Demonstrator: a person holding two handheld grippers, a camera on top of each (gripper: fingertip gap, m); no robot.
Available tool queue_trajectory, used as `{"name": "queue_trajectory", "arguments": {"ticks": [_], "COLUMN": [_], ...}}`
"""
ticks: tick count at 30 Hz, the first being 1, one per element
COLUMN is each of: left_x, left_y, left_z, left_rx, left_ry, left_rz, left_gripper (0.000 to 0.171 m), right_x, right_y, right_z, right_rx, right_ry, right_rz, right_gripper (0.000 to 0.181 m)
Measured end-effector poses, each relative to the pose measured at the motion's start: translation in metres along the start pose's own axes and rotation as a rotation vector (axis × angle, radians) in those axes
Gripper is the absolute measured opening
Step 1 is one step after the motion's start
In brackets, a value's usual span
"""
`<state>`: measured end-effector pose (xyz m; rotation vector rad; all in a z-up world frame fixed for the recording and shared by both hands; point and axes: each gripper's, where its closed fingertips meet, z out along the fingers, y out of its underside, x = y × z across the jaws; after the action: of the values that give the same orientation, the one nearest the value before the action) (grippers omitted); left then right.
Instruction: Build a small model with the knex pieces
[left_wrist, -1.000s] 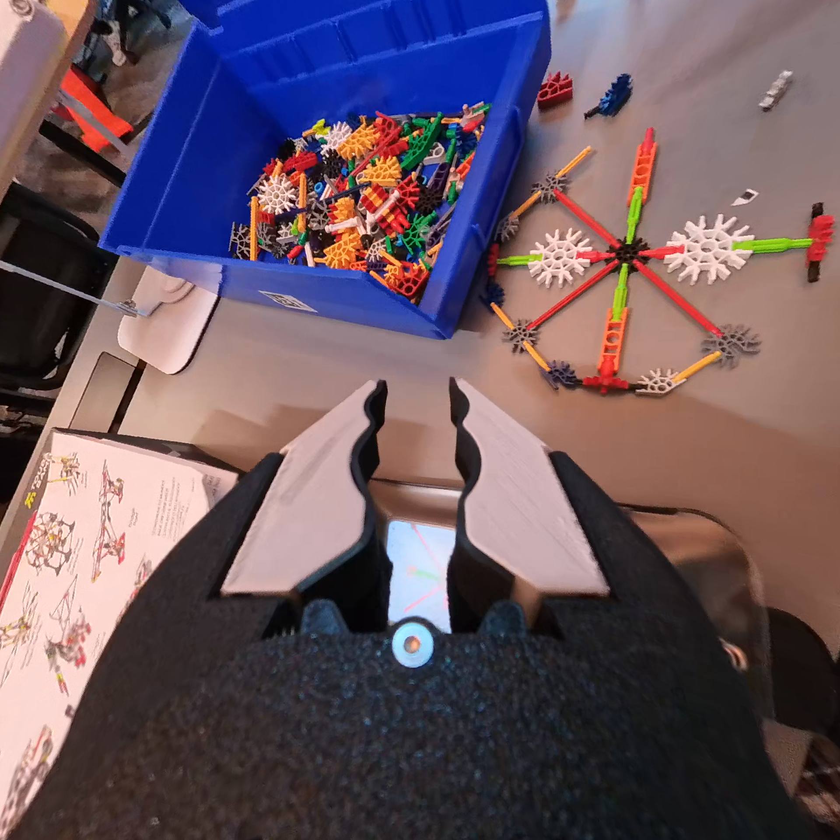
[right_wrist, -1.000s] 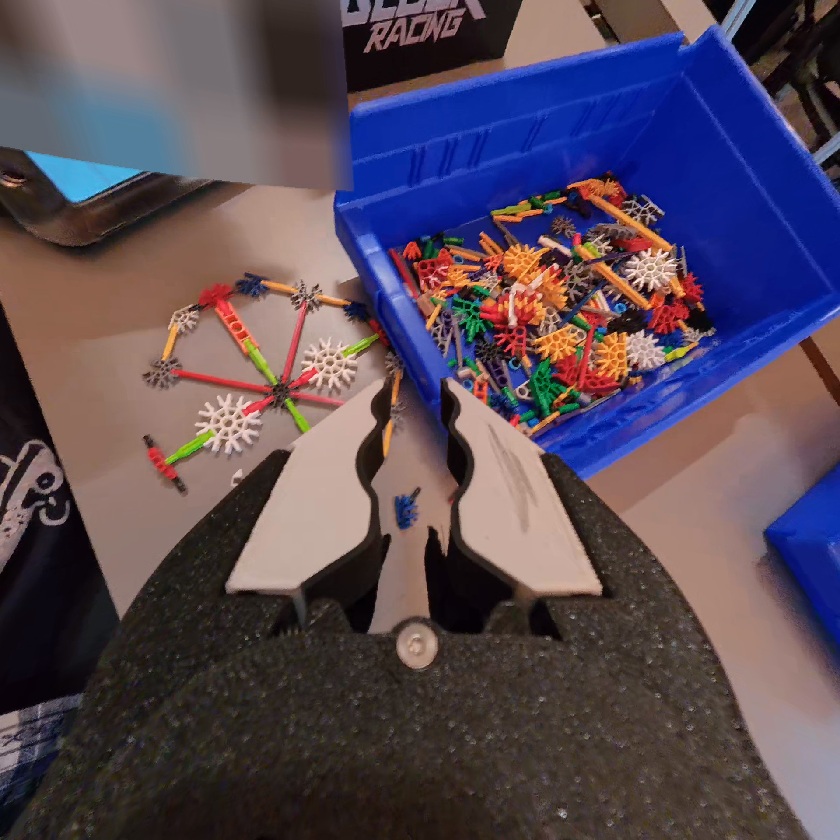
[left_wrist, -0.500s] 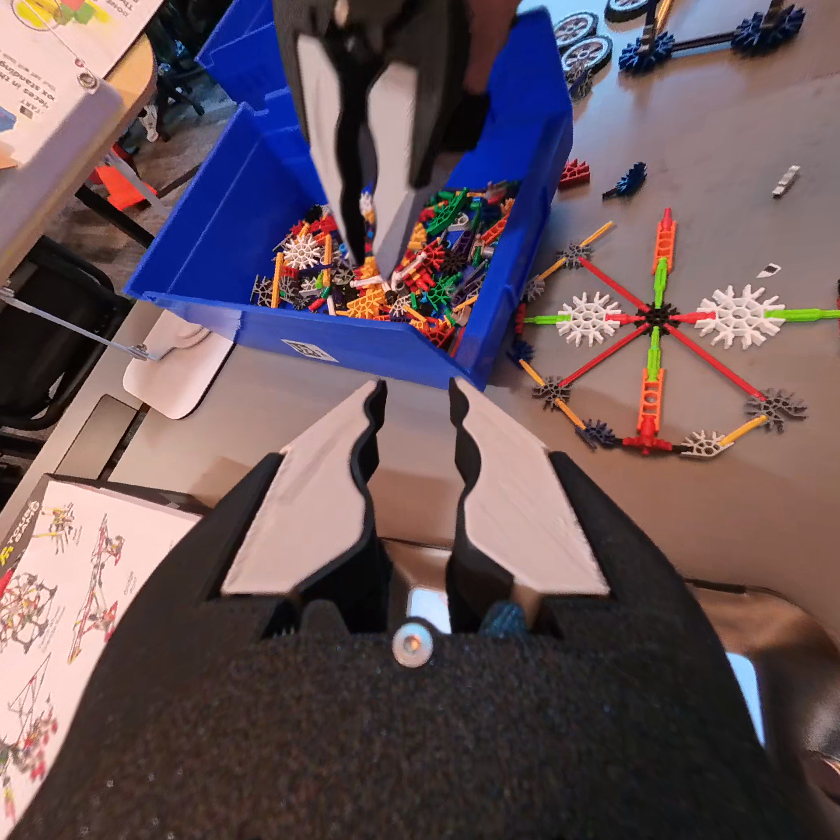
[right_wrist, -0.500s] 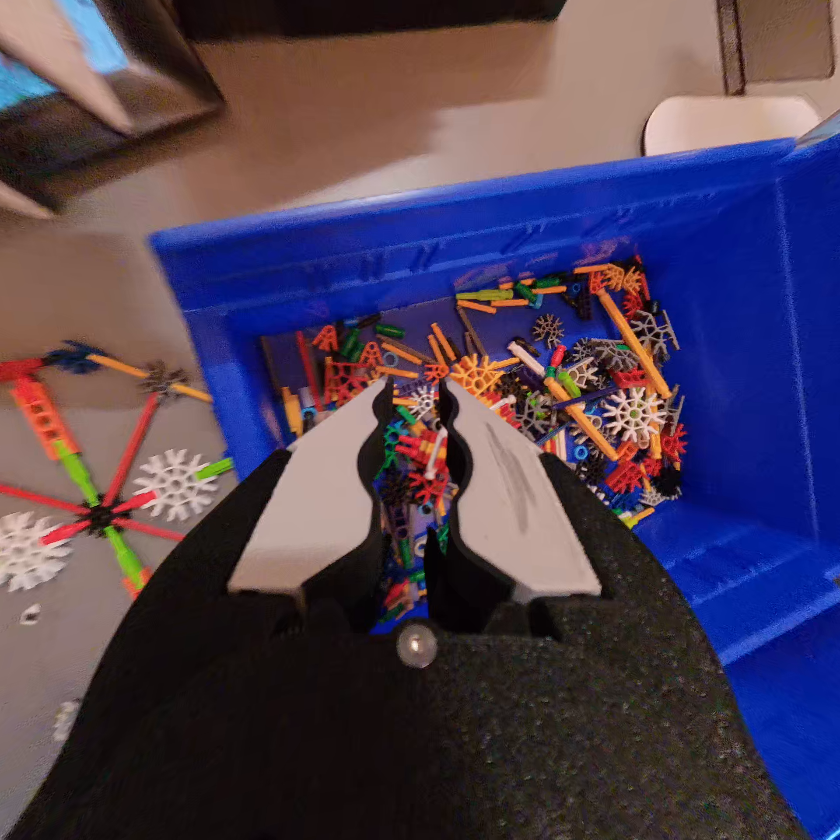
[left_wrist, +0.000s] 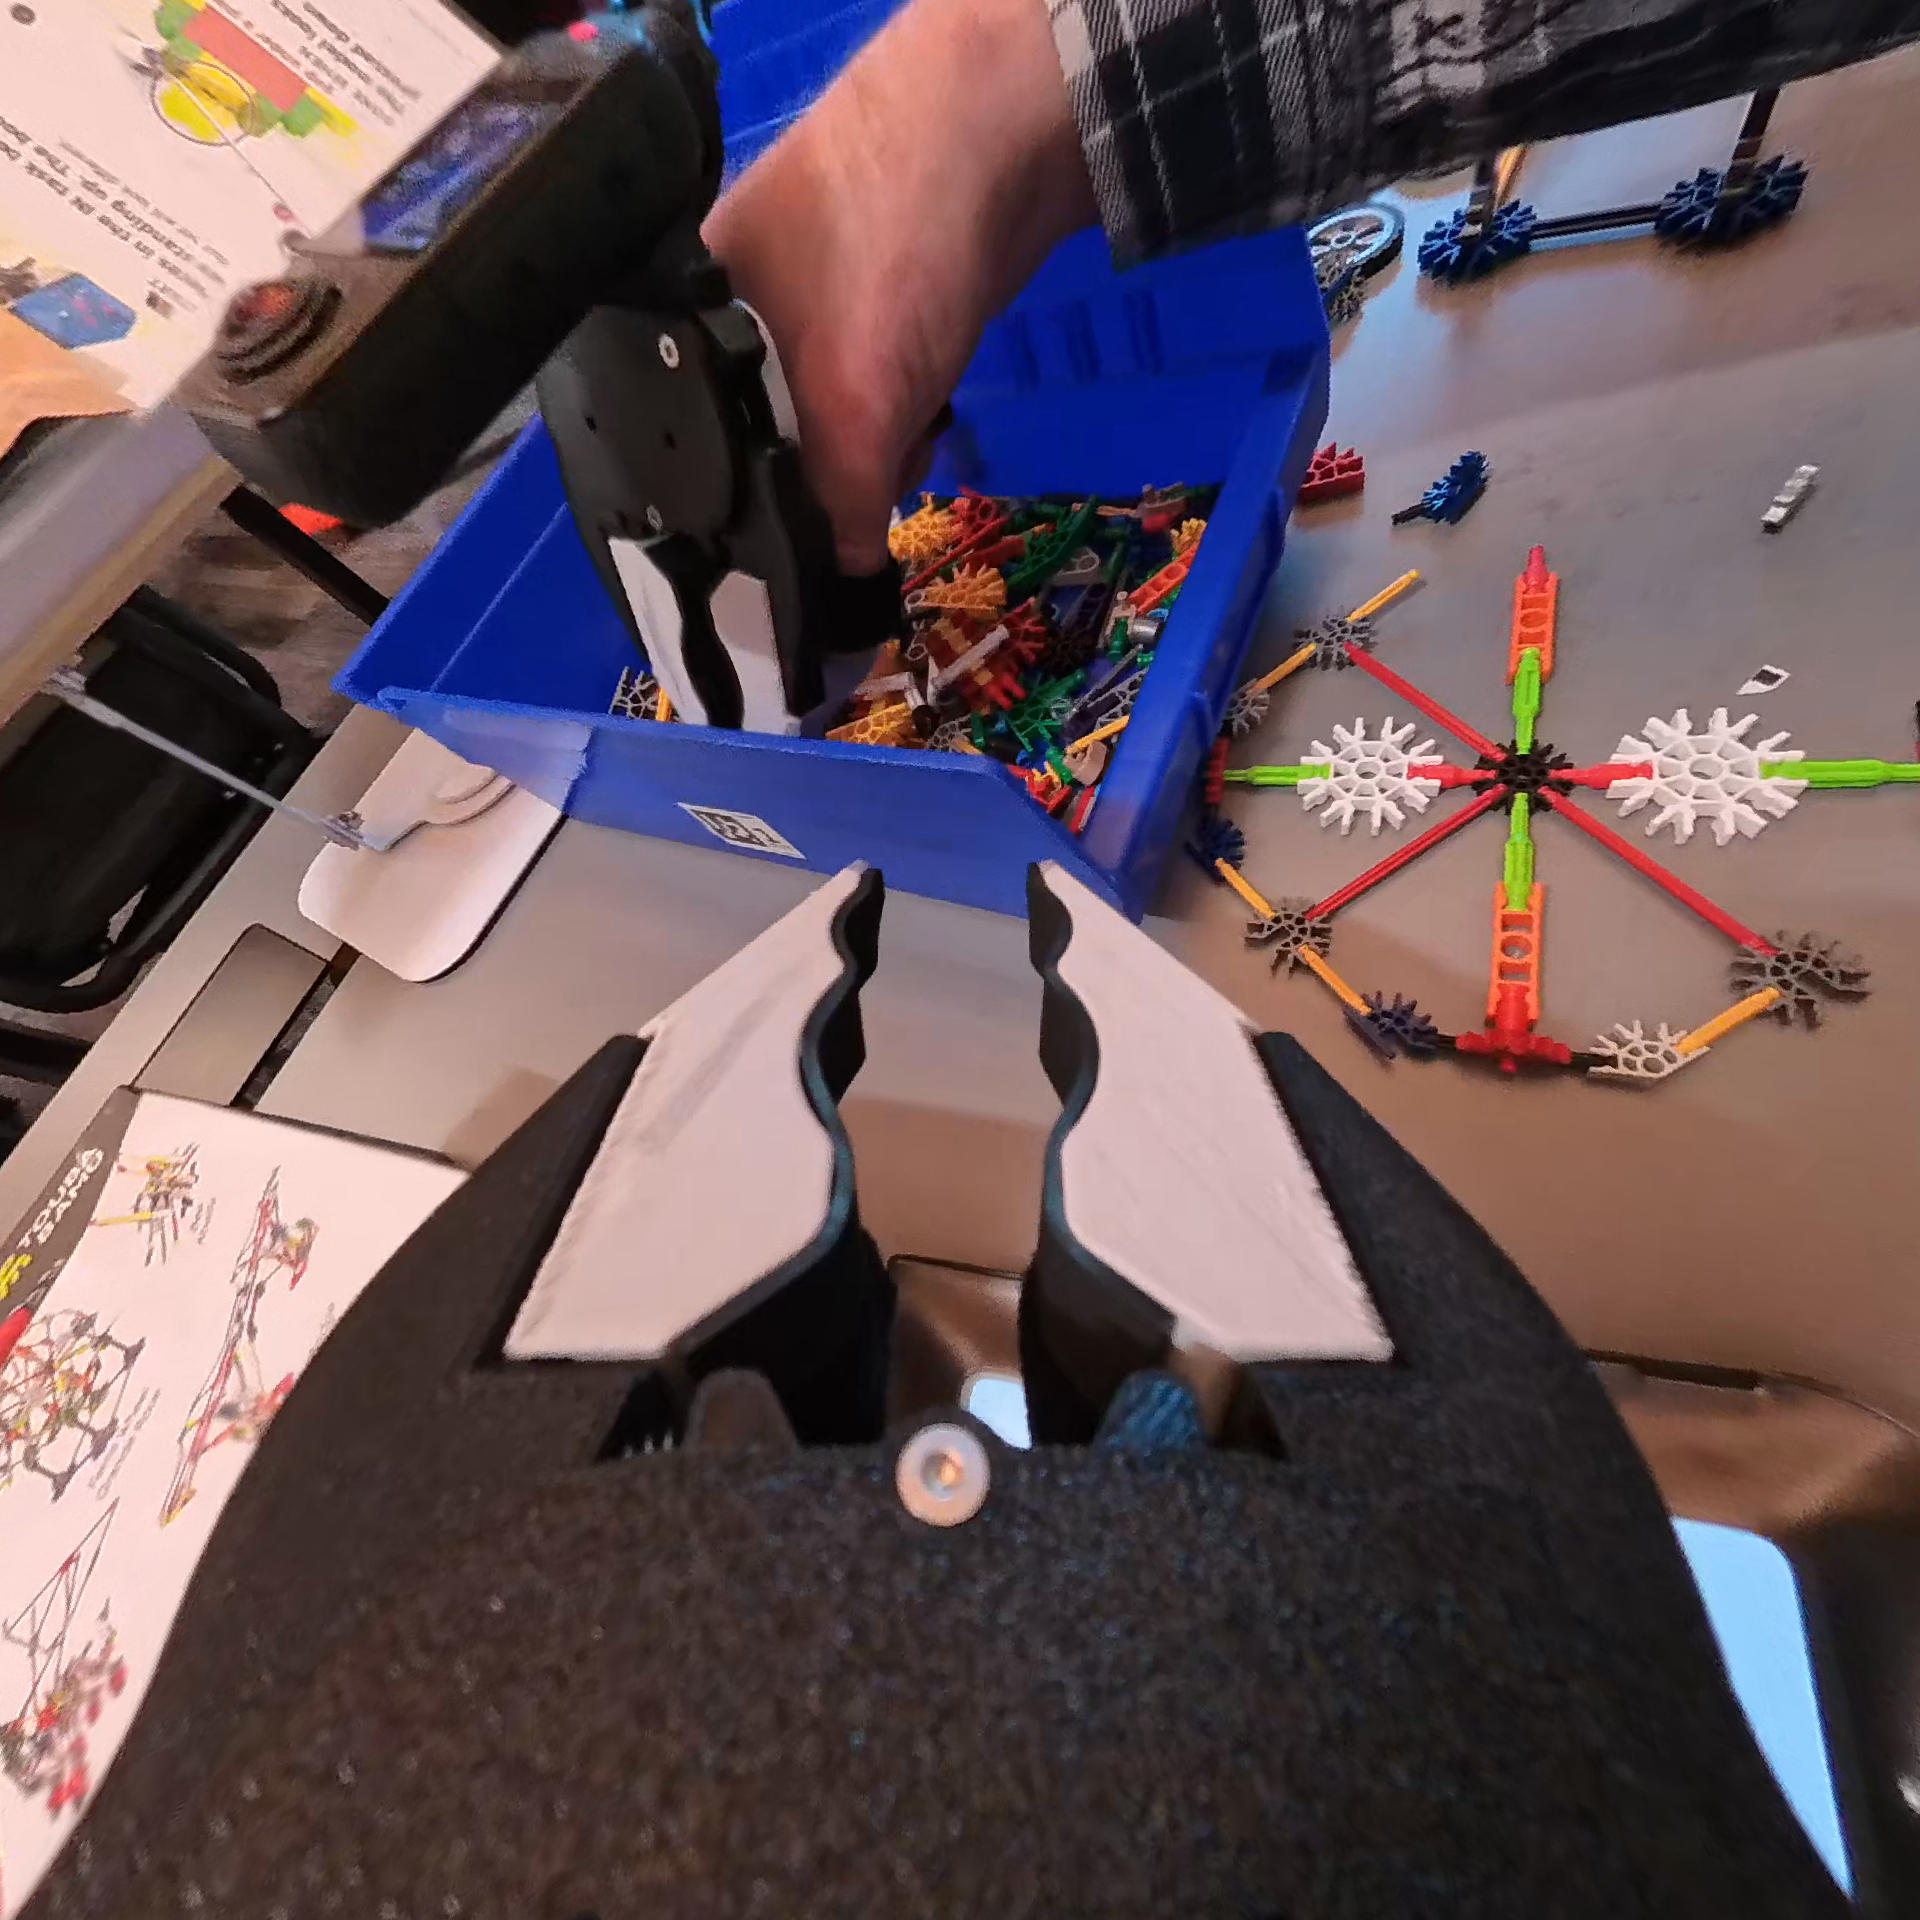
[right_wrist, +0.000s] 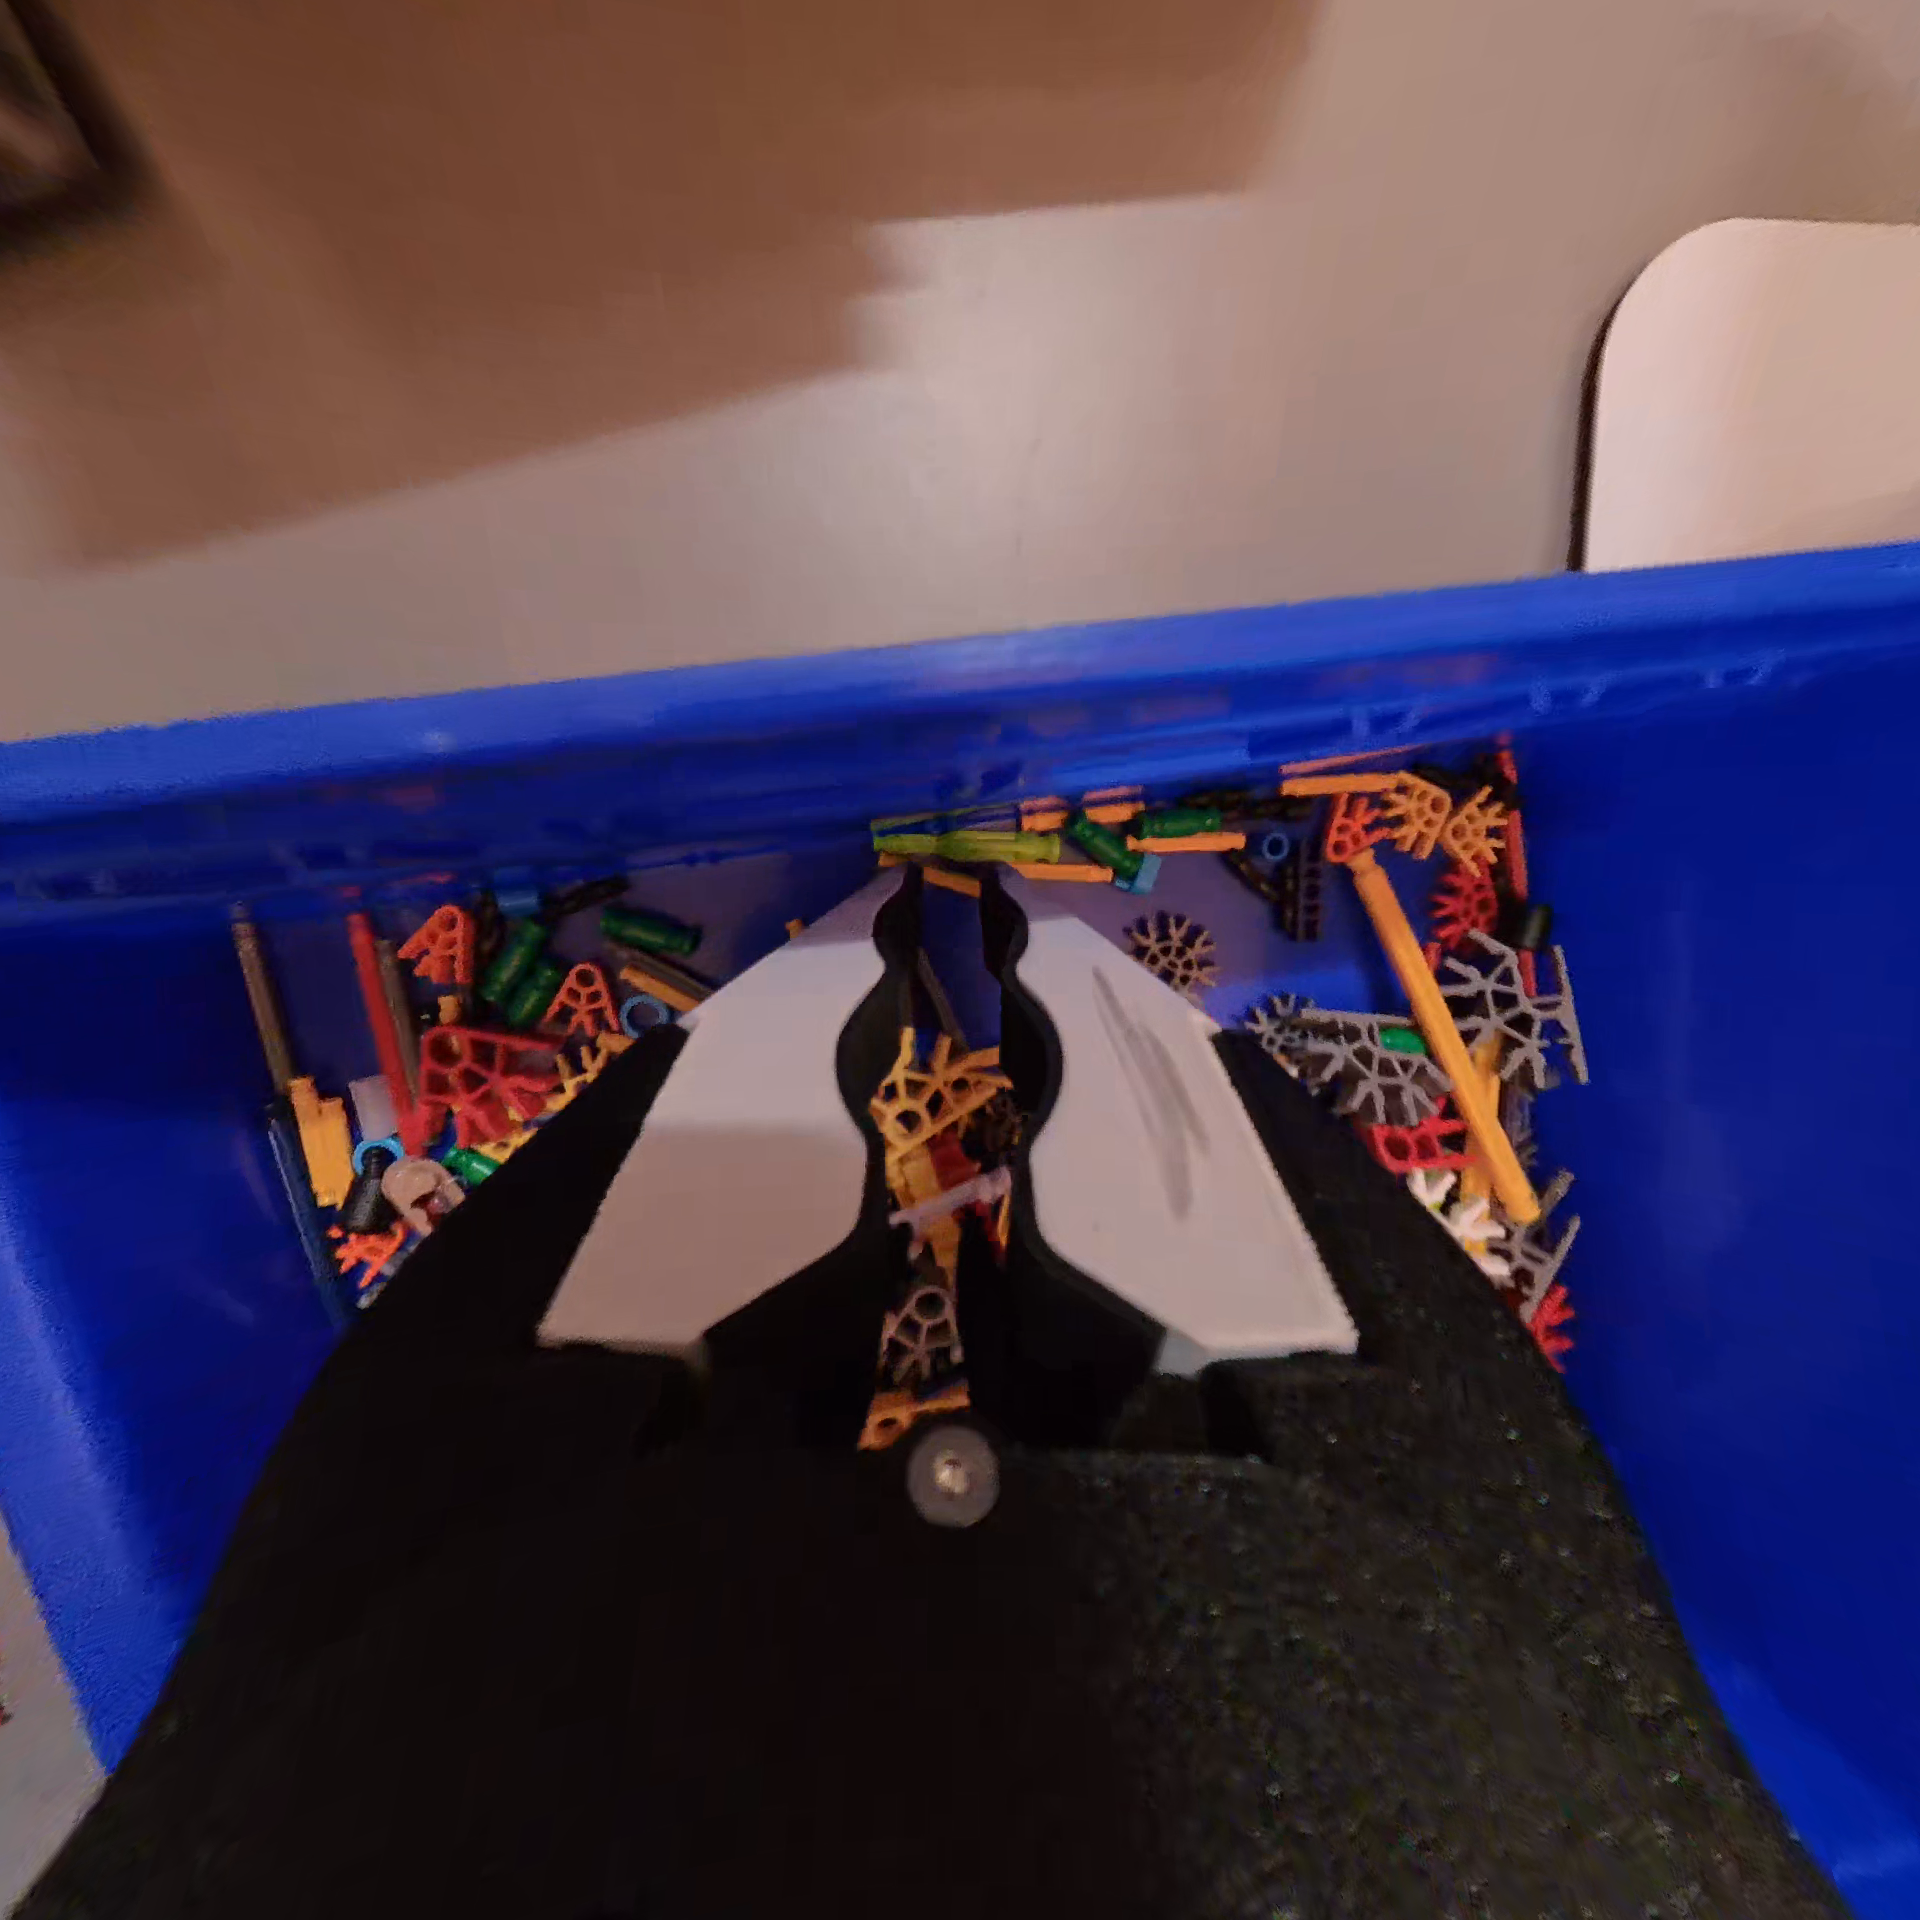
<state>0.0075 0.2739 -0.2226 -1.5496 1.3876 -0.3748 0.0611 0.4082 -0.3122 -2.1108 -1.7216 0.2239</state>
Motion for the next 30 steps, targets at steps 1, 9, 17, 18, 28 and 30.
{"name": "queue_trajectory", "arguments": {"ticks": [1,9,17,18,28,30], "left_x": [-0.001,-0.004,-0.006,-0.006,-0.010,-0.011], "left_y": [0.000,0.000,0.000,0.000,0.006,0.006], "left_z": [-0.001,-0.006,-0.010,-0.011,-0.016,-0.017], "left_rx": [0.004,0.014,0.011,0.011,0.002,0.000], "left_ry": [0.000,-0.010,-0.022,-0.023,-0.034,-0.042], "left_rz": [-0.003,-0.004,-0.004,-0.005,-0.015,-0.012], "left_gripper": [0.027,0.027,0.027,0.027,0.027,0.027], "right_x": [-0.001,-0.006,0.002,0.002,0.003,0.003], "right_y": [-0.001,0.021,0.020,0.023,0.022,0.021], "right_z": [0.003,0.001,-0.003,0.000,0.004,0.004], "right_rx": [0.006,-0.089,-0.146,-0.162,-0.146,-0.148], "right_ry": [-0.010,-0.075,-0.051,-0.053,-0.068,-0.068], "right_rz": [-0.004,0.022,-0.090,-0.104,-0.098,-0.075], "right_gripper": [0.009,0.005,0.008,0.009,0.001,0.001]}}
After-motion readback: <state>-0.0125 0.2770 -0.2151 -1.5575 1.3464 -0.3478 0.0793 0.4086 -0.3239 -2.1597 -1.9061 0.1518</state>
